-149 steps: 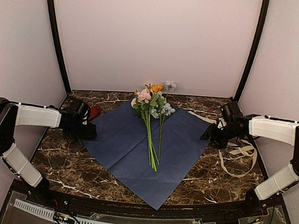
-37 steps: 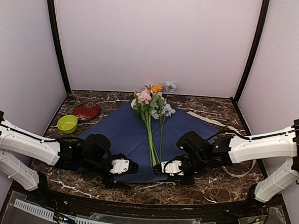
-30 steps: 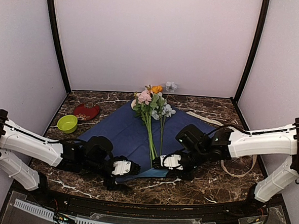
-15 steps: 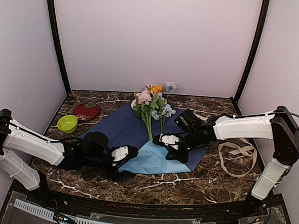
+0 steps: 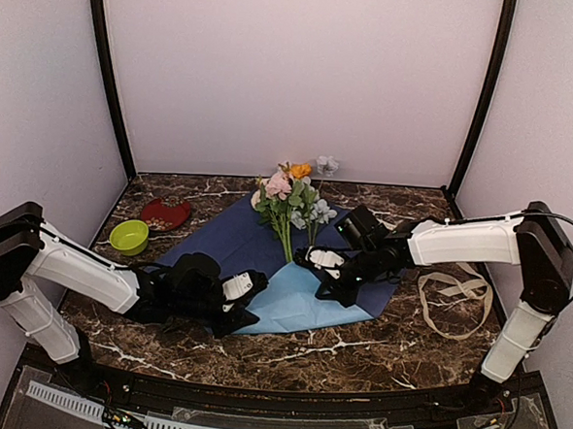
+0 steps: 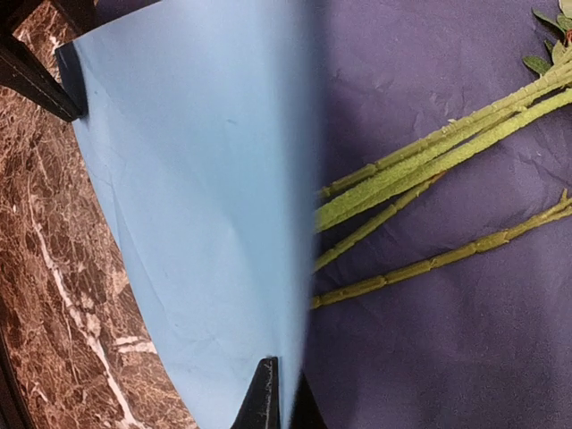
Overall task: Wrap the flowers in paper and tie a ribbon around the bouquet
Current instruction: Pass from the right arm to the left, then press the fold line on the 1/4-folded wrapping paper.
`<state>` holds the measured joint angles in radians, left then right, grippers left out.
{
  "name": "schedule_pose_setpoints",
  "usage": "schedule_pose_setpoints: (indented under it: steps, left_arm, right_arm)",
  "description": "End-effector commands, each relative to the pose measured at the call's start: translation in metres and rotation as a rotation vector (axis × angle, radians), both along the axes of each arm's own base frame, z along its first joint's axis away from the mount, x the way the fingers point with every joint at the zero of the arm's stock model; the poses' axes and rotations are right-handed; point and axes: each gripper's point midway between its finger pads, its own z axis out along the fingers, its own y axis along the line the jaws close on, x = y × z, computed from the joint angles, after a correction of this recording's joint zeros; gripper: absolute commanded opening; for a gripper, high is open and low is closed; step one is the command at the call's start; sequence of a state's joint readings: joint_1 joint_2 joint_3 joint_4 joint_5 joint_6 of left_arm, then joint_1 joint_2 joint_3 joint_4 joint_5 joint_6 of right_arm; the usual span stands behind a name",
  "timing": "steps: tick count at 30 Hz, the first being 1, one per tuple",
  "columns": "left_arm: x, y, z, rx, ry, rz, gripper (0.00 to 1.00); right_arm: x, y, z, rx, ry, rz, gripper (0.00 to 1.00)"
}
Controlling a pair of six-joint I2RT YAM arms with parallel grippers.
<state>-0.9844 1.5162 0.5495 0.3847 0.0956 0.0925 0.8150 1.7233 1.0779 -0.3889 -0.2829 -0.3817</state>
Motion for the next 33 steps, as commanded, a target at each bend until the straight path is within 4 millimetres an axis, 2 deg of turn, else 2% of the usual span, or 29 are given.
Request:
schedule_pose_setpoints:
  steps: [1,3,5,6,11,15,20,24,27,28,31,33]
  left_arm:
    - [0.003,-0.002,-0.003,0.012,0.041,0.03,0.24]
    - [0.002,-0.001,-0.004,0.012,0.054,0.034,0.17]
    - [0.003,0.001,-0.006,0.022,0.058,0.049,0.03]
    - [0.005,0.002,-0.007,0.03,0.056,0.06,0.0]
    - [0.012,0.008,-0.015,0.079,0.054,0.108,0.0]
    - [0.015,0.006,-0.019,0.094,0.055,0.115,0.0]
    - [0.019,0.009,-0.023,0.123,0.045,0.134,0.0]
    - [0.023,0.014,-0.028,0.162,0.039,0.158,0.0]
    - [0.02,0.014,-0.033,0.178,0.066,0.152,0.0]
    - [0.019,0.013,-0.035,0.178,0.078,0.148,0.0]
    - [0.017,0.012,-0.039,0.172,0.098,0.15,0.0]
    - [0.016,0.012,-0.041,0.175,0.105,0.151,0.0]
  right_arm:
    - [0.013,0.0,-0.004,0.008,-0.003,-0.074,0.0]
    - [0.012,0.0,-0.006,0.009,0.01,-0.079,0.0]
    - [0.01,0.001,-0.005,0.025,0.021,-0.085,0.0]
    - [0.009,0.001,-0.005,0.03,0.027,-0.088,0.0]
    - [0.008,-0.011,-0.01,0.048,0.065,-0.155,0.19]
    - [0.006,-0.027,-0.016,0.084,0.146,-0.245,0.27]
    - [0.0,-0.038,-0.018,0.119,0.193,-0.314,0.31]
    - [0.011,-0.051,-0.018,0.085,0.161,-0.423,0.3]
    - [0.025,-0.061,-0.01,0.043,0.152,-0.55,0.3]
    - [0.032,-0.061,0.009,0.078,0.127,-0.59,0.31]
    - [0.043,-0.071,0.031,0.099,0.109,-0.748,0.33]
    - [0.043,-0.075,0.043,0.102,0.093,-0.812,0.33]
